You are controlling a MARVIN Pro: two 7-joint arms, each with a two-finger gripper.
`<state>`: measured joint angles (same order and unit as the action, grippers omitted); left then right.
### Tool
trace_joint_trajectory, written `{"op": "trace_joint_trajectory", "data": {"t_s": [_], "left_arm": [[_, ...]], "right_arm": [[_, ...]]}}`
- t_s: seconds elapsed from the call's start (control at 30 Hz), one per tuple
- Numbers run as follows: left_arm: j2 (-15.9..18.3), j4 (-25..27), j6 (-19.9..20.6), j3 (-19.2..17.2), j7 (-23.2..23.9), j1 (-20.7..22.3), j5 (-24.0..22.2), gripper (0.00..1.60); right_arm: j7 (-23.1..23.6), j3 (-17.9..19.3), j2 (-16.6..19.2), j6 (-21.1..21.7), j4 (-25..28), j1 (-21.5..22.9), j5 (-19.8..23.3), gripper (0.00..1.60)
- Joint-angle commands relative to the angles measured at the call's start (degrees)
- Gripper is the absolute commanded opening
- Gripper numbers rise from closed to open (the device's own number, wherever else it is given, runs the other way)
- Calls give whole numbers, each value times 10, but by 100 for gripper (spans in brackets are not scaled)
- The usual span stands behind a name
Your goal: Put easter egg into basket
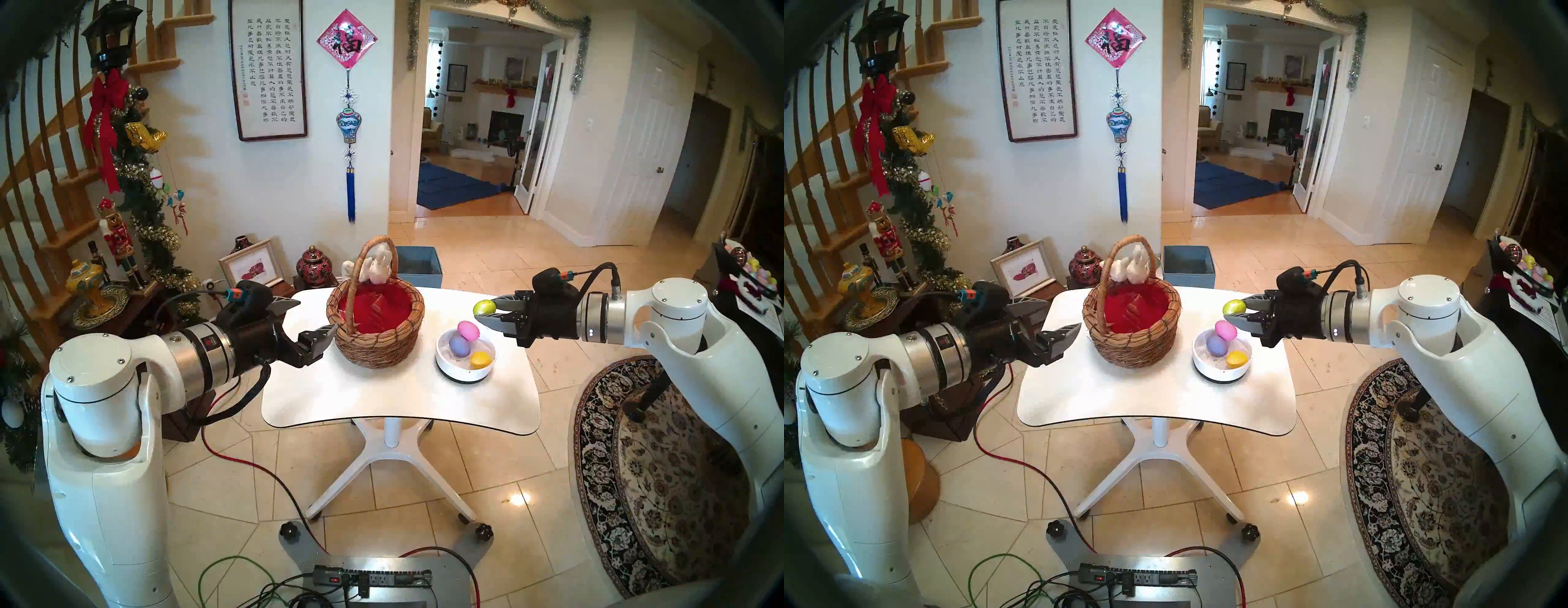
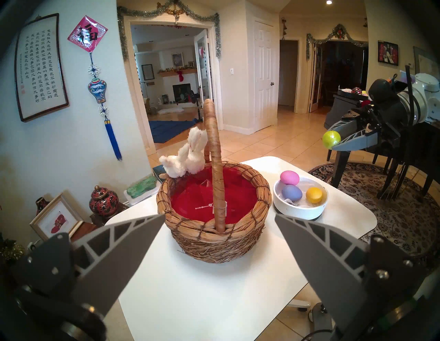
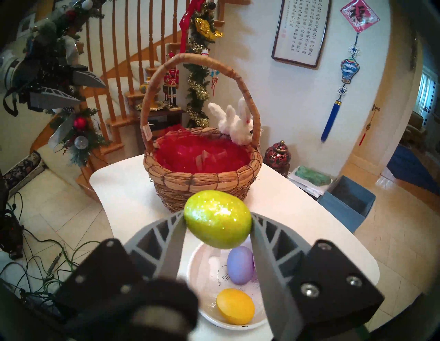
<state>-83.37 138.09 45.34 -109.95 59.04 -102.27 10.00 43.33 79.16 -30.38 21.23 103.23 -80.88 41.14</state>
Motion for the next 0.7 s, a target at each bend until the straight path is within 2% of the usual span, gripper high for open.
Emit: {"op": "trace_joint_trajectory", "data": {"t_s": [0.0,0.23,0.27,0.3,0.67], "left_arm": [[0,3,0,1,0,1,0,160],[0,3,0,1,0,1,0,160],[0,3,0,1,0,1,0,160],[0,3,0,1,0,1,0,160],[0,3,0,1,0,1,0,160]], "right_arm": [[20,-21,-34,-1,-15,63,-22,58],[26,-47,-72,7,-21,97,-50,58],[29,-61,-77,9,-27,115,-53,59],[27,-55,-85,10,-23,109,-60,58],[41,-107,-161,31,-64,173,-119,57]]}}
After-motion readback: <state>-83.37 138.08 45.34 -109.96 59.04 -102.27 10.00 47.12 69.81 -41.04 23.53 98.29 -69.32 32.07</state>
